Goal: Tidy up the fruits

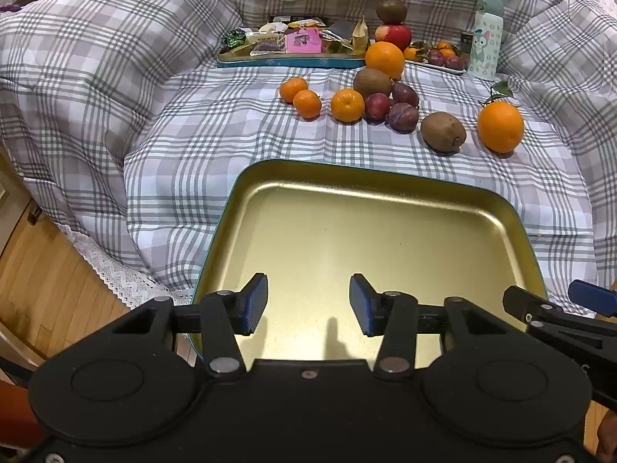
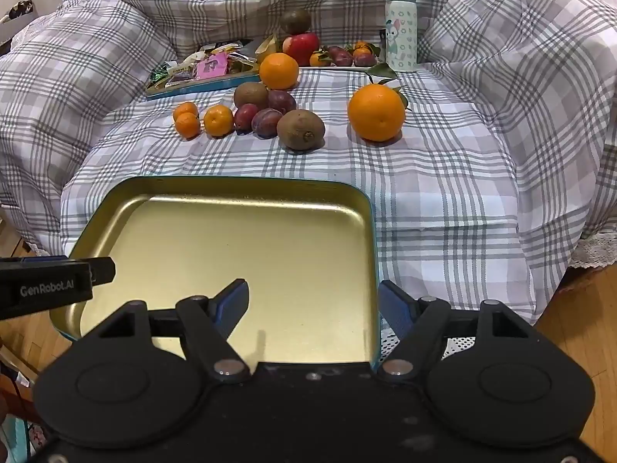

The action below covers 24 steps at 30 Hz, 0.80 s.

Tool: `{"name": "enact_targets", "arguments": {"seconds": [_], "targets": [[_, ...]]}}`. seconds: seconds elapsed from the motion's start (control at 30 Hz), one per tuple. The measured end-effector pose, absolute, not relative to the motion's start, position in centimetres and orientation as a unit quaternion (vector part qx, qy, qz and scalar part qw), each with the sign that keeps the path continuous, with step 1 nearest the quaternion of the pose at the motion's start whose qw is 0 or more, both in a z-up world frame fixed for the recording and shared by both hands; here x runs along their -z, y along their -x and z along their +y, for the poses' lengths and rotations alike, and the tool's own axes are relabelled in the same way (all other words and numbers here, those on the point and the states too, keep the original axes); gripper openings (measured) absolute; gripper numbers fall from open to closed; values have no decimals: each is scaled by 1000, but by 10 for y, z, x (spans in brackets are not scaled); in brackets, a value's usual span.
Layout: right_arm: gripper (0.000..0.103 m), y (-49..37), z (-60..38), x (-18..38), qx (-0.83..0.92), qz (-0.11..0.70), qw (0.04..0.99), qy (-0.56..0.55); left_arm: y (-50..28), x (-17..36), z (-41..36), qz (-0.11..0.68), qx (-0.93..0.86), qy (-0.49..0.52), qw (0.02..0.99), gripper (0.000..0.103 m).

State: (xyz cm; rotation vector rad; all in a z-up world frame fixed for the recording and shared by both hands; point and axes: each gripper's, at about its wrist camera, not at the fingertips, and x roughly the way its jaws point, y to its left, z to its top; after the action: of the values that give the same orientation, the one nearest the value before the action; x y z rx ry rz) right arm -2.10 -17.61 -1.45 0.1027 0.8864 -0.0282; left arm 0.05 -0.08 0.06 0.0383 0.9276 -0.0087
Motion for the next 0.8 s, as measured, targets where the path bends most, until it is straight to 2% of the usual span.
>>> {"name": "enact_targets", "arguments": {"seconds": [0.8], "targets": [[72, 18, -172, 14, 12, 437, 899, -30, 0, -1, 0, 447, 3, -21, 894, 54]]}}
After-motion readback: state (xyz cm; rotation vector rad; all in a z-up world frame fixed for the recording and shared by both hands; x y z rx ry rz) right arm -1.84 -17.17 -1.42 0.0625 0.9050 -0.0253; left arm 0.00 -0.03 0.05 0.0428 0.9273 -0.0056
